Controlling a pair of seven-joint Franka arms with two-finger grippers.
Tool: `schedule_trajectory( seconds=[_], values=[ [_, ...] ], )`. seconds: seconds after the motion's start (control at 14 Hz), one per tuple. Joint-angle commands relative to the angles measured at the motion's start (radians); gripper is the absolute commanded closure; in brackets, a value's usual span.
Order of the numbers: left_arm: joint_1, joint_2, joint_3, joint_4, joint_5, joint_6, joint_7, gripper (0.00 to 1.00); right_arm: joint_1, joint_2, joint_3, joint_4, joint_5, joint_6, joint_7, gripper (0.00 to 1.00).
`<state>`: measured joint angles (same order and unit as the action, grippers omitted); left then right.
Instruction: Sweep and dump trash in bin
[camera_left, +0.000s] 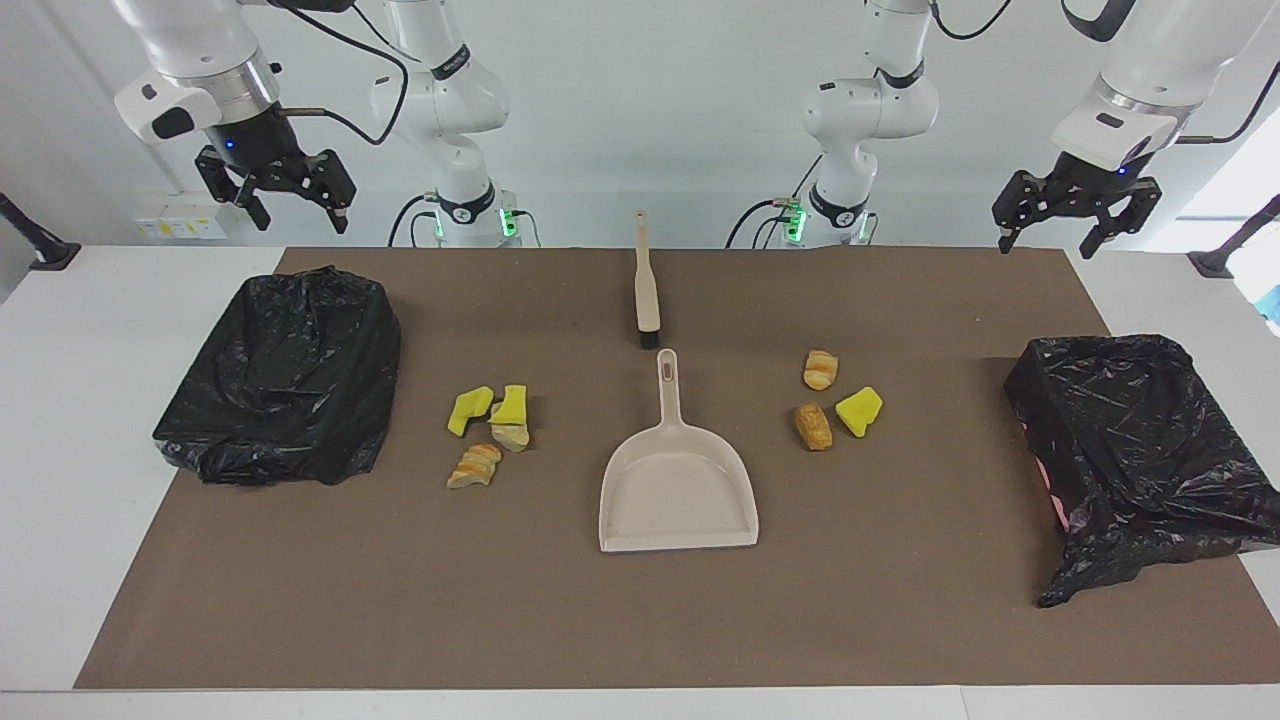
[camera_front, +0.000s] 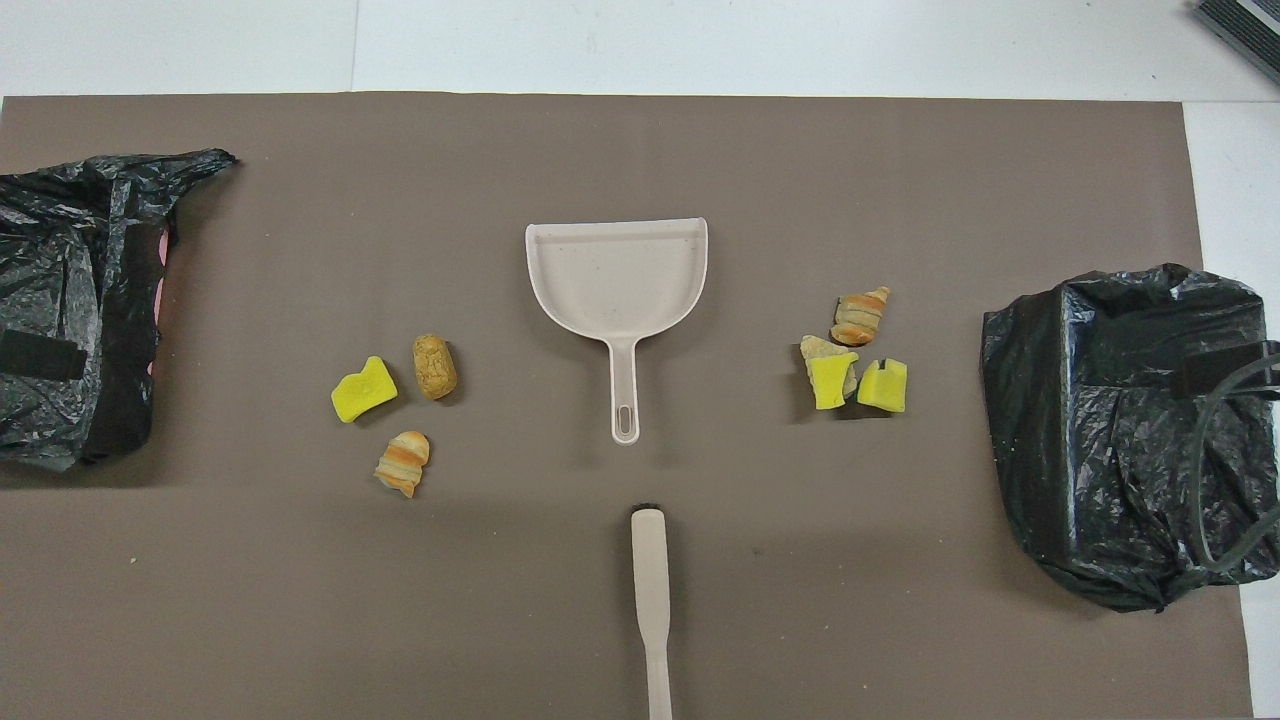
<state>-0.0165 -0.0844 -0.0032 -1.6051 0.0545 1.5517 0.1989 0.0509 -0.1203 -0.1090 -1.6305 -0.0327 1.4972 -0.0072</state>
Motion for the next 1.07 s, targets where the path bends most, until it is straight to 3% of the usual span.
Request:
schedule_trajectory(
  seconds=[0.0,1.0],
  values=[
    [0.016,-0.015,-0.004,-0.002,-0.015,-0.025,-0.003,0.00,-0.002,-0.025,0.002,-0.032,-0.013,0.028,-0.031,0.00],
    [0.000,-0.031,-0.021,-0.022,-0.073,-0.047,0.004,0.00,-0.002,-0.024,0.002,-0.034,-0.003,0.041,-0.028,0.00]
  ],
)
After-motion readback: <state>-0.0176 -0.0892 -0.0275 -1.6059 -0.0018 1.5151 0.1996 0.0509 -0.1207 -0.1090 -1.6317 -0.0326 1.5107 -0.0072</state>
